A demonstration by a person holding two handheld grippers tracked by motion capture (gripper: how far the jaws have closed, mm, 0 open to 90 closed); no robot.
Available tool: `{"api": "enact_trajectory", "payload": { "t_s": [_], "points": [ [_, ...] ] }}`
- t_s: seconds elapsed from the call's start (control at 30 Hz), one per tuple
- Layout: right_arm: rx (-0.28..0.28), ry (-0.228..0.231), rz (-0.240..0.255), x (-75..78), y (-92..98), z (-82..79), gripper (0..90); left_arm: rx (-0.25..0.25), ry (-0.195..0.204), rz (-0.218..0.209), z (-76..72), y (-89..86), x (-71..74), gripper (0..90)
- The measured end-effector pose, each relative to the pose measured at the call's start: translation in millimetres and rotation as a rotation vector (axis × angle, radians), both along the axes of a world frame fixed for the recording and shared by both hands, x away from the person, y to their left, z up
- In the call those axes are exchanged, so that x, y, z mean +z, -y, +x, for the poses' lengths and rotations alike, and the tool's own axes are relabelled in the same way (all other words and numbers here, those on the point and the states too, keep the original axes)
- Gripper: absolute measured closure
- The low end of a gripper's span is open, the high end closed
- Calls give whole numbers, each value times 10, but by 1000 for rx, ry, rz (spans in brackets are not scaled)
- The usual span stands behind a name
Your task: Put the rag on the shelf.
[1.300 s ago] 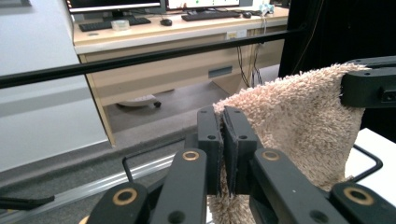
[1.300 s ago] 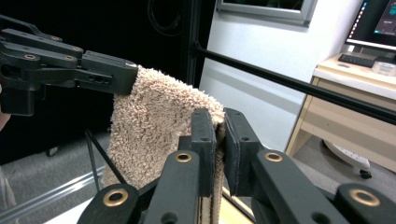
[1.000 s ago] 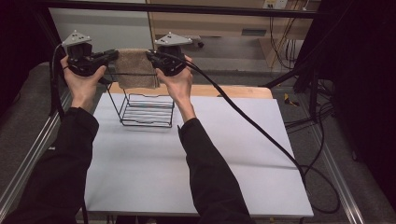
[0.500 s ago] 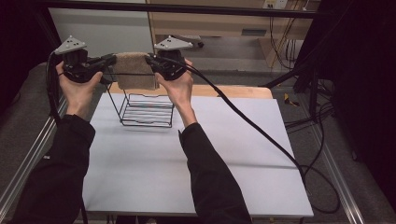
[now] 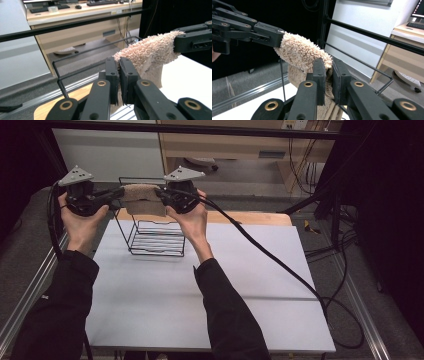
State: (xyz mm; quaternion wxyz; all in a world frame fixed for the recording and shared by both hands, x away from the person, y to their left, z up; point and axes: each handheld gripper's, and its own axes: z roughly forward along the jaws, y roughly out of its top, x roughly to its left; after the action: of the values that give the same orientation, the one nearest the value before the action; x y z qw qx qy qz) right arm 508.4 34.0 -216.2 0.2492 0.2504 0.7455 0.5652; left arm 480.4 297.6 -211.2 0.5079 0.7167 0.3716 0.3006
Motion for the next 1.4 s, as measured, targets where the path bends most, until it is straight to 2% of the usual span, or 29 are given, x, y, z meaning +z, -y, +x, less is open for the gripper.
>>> {"api": "enact_trajectory", "payload": {
  "t_s": [0.13,0.4,0.47,0.53,0.6,0.67,0.8,0.93,1.2,1.33,1.4],
  "points": [
    [7,-10,-28,-23,-15,-39,823,1,-13,22,-46,12,-33,847],
    [27,-25,-78,-55,-32,-67,824,-9,-55,0,-82,-22,-51,816],
    [31,-22,-84,-58,-30,-70,824,-10,-52,-16,-90,-36,-7,788],
    [36,-16,-95,-67,-30,-73,823,-8,-45,-51,-95,-58,52,777],
    [39,-16,-104,-81,-39,-81,823,-13,-49,-88,-90,-67,104,792],
    [46,-9,-117,-101,-52,-87,822,-16,-58,-96,-78,-47,138,815],
    [50,-10,-124,-116,-60,-91,820,-24,-90,-51,-48,44,117,857],
    [59,-10,-128,-130,-40,-91,813,-45,-113,-53,-39,66,42,888],
    [69,-26,-116,-172,-15,-92,788,-54,-134,-7,-92,51,-56,896],
    [79,-29,-121,-167,-13,-111,747,-56,-144,16,-105,53,-119,897],
    [84,-36,-120,-164,-11,-120,699,-58,-149,19,-99,54,-152,898]
  ]
}}
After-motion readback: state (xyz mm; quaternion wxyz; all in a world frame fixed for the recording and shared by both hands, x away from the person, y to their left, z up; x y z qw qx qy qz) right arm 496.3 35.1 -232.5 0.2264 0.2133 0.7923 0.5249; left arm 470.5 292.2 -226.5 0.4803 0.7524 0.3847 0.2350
